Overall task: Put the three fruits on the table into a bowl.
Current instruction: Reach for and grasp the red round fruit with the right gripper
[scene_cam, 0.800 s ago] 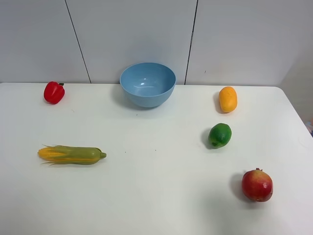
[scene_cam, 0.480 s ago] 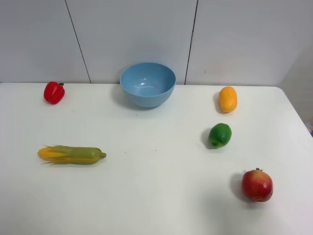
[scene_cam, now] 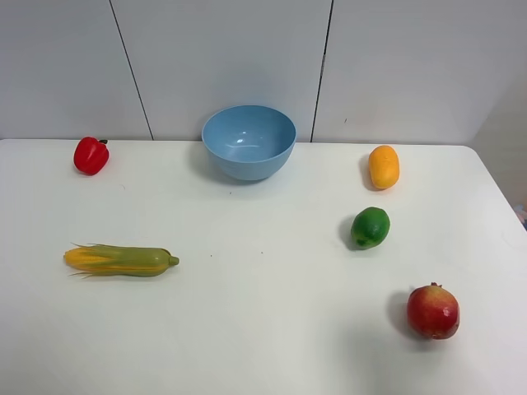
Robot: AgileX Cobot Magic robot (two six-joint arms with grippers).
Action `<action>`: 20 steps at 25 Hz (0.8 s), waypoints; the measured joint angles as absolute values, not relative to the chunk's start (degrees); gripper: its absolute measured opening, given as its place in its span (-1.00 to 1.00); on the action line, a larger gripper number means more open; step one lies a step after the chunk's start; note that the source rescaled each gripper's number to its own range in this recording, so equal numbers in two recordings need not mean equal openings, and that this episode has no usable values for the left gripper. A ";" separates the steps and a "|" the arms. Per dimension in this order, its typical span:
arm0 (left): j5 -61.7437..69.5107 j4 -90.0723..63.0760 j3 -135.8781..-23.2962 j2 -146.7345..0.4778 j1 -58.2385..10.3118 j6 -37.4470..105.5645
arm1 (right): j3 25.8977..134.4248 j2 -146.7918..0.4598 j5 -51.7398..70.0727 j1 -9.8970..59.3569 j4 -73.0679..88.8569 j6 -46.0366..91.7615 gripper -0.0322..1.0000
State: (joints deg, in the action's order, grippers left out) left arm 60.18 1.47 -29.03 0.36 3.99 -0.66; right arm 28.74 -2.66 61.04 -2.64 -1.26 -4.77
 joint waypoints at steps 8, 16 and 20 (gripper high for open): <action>60.18 1.47 -29.03 0.36 3.99 -0.66 | 30.06 -3.58 63.39 -2.64 -1.26 -8.11 1.00; 60.18 1.47 -29.03 0.36 3.99 -0.66 | 34.13 -16.02 69.61 -2.64 0.00 -10.61 1.00; 60.18 1.47 -29.03 0.36 3.99 -0.66 | 35.69 -23.54 69.57 -2.64 0.00 -14.23 1.00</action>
State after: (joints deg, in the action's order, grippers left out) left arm 60.18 1.47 -29.03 0.36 3.99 -0.66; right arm 35.69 -23.54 69.57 -2.64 0.00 -14.23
